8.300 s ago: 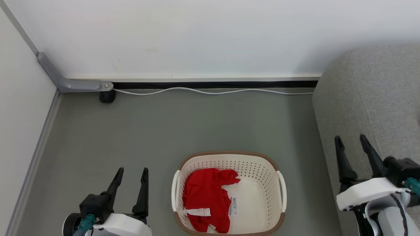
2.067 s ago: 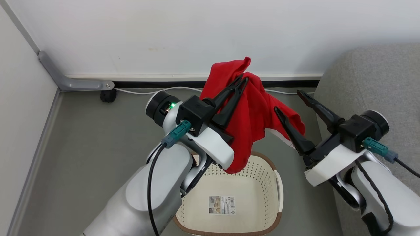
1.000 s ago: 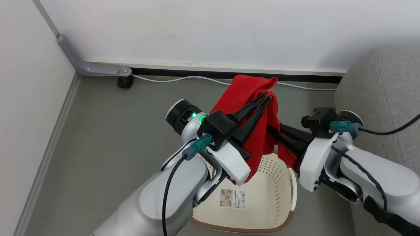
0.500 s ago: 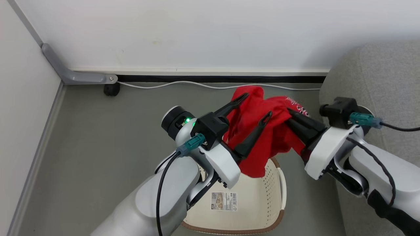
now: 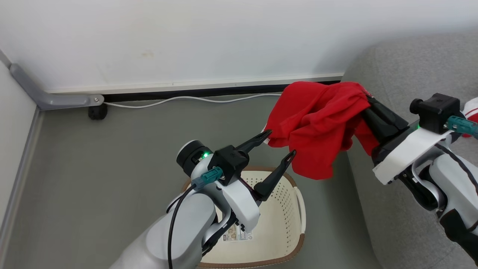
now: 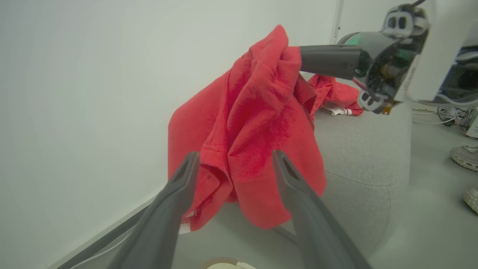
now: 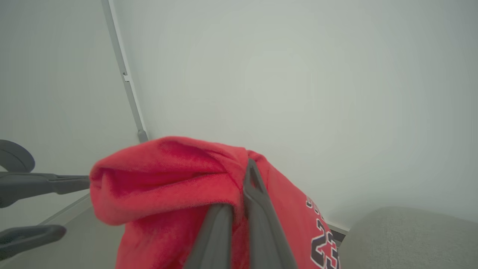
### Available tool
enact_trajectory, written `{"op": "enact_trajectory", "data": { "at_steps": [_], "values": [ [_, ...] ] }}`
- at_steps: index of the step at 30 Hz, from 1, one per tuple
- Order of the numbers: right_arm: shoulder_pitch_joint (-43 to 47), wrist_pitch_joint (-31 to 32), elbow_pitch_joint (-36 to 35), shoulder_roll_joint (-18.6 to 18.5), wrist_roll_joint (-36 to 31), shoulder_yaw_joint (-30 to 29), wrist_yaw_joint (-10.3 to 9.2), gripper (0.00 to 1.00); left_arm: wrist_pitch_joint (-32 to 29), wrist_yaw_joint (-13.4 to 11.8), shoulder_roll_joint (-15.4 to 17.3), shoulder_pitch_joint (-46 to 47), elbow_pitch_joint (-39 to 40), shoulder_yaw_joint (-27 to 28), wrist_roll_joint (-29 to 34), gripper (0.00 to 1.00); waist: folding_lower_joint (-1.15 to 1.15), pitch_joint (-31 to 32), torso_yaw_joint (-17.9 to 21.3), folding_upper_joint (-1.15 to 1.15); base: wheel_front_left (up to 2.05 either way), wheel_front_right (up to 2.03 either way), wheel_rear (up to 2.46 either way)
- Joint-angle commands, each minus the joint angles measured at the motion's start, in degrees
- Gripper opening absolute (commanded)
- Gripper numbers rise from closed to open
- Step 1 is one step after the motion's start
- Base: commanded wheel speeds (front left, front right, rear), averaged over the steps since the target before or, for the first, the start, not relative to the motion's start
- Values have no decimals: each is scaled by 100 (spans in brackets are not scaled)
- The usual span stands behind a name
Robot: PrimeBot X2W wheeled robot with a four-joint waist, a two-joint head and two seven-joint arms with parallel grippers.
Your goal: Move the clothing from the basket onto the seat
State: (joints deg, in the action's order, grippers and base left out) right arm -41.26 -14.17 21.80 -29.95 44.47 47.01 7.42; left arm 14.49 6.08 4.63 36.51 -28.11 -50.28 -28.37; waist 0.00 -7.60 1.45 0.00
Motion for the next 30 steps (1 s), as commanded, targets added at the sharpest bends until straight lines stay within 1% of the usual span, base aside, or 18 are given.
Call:
{"op": "enact_trajectory", "data": {
  "at_steps": [1, 8, 9, 19, 25, 30],
  "values": [
    [181, -83, -133, -101, -95, -189, 7, 0, 51, 54, 84, 23, 63, 148, -58, 100, 0, 22, 181, 0, 0, 0, 0],
    [429, -83, -202, -98, -322, -867, 7, 0, 51, 128, 93, -44, 49, -49, -165, 100, 0, 96, 749, 0, 0, 0, 0],
    [429, -83, -202, -98, -322, -867, 7, 0, 51, 128, 93, -44, 49, -49, -165, 100, 0, 96, 749, 0, 0, 0, 0],
    [771, -83, -325, -85, -559, -1611, 7, 0, 51, 139, 131, -89, 347, -379, -367, 100, 0, 178, 1659, 0, 0, 0, 0],
    [996, -83, -418, -48, -634, -1994, 7, 0, 51, 140, 164, -121, 500, -424, -396, 100, 0, 186, 2106, 0, 0, 0, 0],
    [1288, -83, -525, -4, -709, -2356, 7, 0, 51, 140, 192, -175, 578, -393, -381, 100, 0, 185, 2378, 0, 0, 0, 0]
  ]
}}
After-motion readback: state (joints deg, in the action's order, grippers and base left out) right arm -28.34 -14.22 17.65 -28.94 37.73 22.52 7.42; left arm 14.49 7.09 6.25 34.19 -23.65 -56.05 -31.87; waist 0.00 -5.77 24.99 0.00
